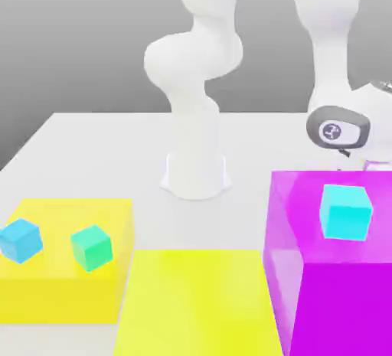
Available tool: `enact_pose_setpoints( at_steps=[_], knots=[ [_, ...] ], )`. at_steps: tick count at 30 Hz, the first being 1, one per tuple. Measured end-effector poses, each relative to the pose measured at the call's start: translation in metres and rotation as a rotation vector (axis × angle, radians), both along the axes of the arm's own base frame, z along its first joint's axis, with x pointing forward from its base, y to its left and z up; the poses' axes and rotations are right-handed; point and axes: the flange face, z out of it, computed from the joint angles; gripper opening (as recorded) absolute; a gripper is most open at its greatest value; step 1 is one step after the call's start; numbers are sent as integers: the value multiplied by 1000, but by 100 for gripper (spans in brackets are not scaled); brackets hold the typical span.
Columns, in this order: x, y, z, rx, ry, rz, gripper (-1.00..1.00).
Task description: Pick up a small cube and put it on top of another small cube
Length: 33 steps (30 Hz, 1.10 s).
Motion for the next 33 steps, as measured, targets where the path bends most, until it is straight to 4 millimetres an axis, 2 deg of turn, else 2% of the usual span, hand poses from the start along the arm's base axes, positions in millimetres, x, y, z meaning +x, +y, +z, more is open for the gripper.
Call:
enact_pose_setpoints(
  at_steps=[5,11,12,14,19,23,24,26,28,31,33],
  knots=[
    [0,0,0,-2,0,0,-100],
    [0,1,54,-2,0,1,-100],
    [3,6,61,-3,9,4,-100],
    [20,16,75,-1,36,-1,-100],
    [79,33,118,36,130,-15,-100],
    [123,41,160,106,217,-1,-100],
    [137,38,172,128,235,-2,-100],
    [177,14,200,172,253,-28,-100],
    [217,-29,227,200,242,-72,-100],
    [275,-137,263,221,198,-207,-100],
    [292,-200,285,224,170,-273,-100]
  ],
)
